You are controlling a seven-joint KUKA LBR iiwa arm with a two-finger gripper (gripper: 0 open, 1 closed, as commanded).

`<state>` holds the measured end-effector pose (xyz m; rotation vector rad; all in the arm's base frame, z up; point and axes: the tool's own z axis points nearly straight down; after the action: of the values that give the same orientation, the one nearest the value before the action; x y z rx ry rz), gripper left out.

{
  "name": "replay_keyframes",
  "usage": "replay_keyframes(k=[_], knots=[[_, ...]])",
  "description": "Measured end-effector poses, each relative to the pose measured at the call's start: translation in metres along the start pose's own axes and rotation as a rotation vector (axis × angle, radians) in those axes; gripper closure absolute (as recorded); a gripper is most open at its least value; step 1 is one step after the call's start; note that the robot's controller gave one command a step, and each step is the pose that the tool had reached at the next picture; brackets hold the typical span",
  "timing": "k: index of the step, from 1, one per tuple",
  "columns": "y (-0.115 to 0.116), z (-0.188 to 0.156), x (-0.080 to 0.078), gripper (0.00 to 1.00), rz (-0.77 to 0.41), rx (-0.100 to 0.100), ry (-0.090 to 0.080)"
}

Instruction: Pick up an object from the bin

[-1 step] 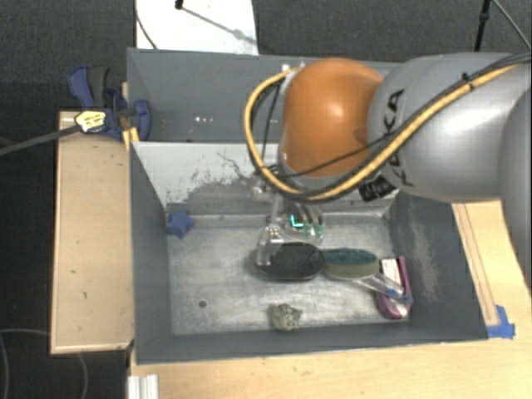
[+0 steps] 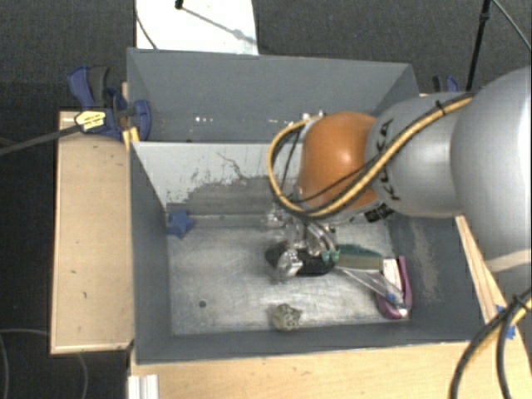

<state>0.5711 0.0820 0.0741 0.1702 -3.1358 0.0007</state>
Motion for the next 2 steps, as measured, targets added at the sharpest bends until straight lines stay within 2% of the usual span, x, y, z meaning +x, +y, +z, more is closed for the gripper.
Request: replay_keyframes(k=[1,2], knots=[[-0.0355,0.0003,0.0240,0.00,0.113,-0.005,-0.016],[-0.0351,-0.0006,0.0231,1.00,0.117,-0.005,-0.018]])
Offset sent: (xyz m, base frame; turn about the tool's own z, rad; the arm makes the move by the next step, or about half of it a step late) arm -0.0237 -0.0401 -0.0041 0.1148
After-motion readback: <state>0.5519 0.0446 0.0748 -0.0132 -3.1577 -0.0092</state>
